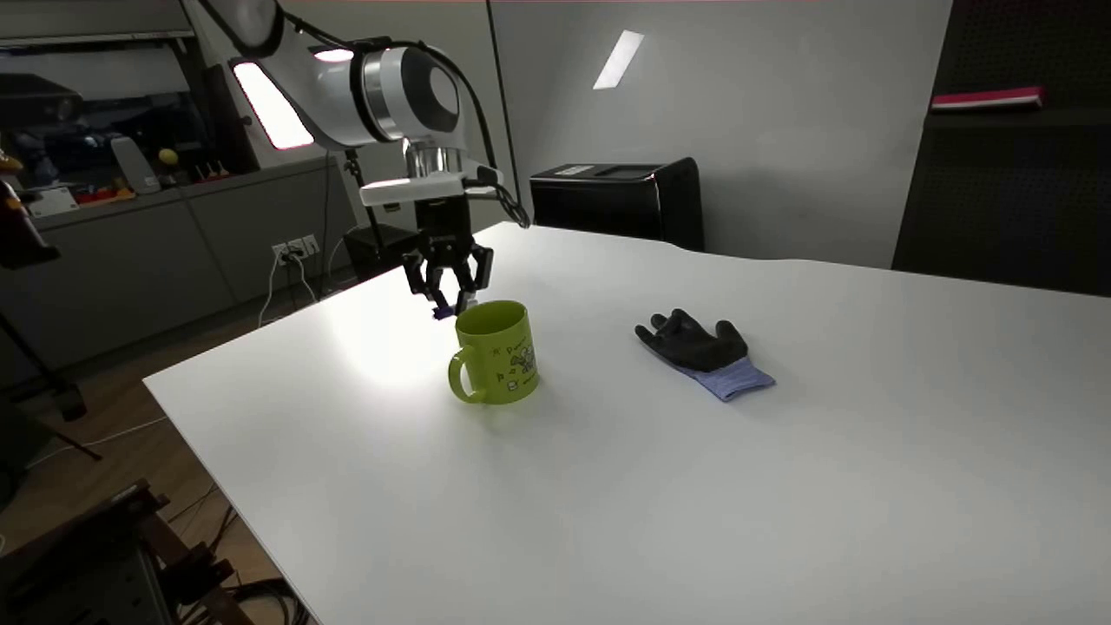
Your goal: Pick the marker and put it in the cup
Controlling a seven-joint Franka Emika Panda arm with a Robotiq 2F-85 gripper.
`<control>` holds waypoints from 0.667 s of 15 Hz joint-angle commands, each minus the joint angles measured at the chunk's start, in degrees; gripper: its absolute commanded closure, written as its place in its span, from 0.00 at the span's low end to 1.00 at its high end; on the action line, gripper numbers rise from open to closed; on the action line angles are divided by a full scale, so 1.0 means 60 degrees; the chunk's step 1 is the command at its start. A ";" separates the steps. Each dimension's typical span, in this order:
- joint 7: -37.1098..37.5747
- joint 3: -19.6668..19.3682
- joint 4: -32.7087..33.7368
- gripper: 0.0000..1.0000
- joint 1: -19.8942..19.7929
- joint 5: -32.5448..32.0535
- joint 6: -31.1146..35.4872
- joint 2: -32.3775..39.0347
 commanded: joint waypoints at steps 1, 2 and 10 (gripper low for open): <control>-0.0688 0.0425 0.0697 0.94 -0.0350 0.0491 -0.0717 0.0343; -0.0817 0.0471 0.0750 0.94 -0.0386 0.0575 -0.0804 0.0375; -0.0999 0.0399 0.0240 0.94 -0.0521 0.0572 -0.1059 -0.0487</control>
